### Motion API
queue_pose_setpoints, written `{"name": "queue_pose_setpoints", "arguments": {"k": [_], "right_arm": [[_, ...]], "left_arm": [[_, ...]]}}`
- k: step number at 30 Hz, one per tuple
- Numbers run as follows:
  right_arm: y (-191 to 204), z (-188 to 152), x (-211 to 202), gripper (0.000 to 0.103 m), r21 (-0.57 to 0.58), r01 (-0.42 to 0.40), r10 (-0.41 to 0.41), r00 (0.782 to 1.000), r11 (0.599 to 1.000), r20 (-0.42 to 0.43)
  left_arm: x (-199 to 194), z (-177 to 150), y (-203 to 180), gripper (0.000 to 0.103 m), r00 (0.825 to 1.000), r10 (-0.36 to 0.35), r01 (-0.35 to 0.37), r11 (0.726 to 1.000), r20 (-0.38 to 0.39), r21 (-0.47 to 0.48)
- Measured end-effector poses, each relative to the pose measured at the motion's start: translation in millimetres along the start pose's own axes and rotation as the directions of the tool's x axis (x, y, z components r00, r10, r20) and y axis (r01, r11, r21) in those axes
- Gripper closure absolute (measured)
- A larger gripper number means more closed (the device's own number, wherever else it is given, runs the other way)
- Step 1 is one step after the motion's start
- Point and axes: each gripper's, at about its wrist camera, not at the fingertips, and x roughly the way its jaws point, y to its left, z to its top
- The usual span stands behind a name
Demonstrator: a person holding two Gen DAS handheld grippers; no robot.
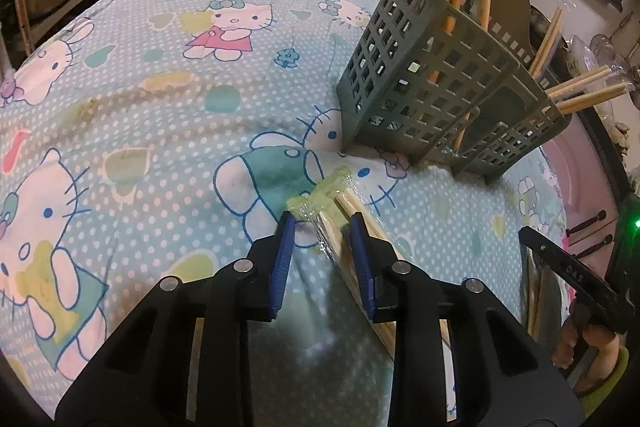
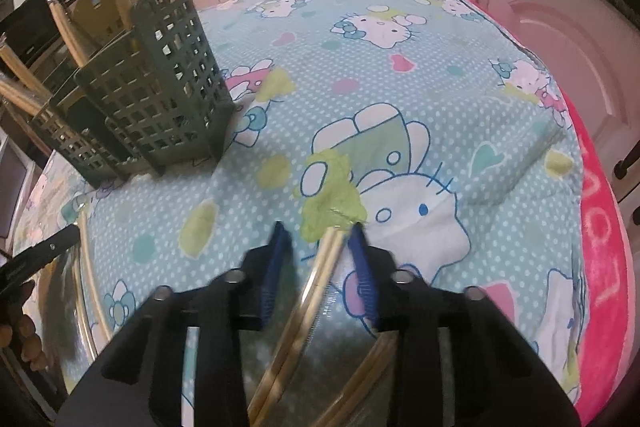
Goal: Organize utensils
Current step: 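Close the left gripper on a wrapped chopstick while the right gripper grasps another chopstick, then lift the left gripper's chopstick over the caddy while the right gripper carries its chopstick there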
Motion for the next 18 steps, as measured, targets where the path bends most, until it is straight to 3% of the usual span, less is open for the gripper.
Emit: {"name": "queue_pose_setpoints", "arguments": {"k": [1,12,18], "right_arm": [[0,1,1,0.086,0.001,-0.003,0.003,1.0,1.0,-0.001],[17,9,-7,0.094,-0.029,-0.07,0.07,0.998,0.997,0.005],[34,8,-27,0.095,-0.072,-0.128,0.132,0.99,0.989,0.056]], "left_arm": [[1,1,0,0.082,1.0,-0.002,0.002,1.0,-0.001,-0.003],[2,7,4,0.092,1.0,-0.024,0.024,0.999,-0.017,-0.03],[-11,5,8,0.098,0.992,-0.126,0.125,0.99,-0.003,-0.061]]}}
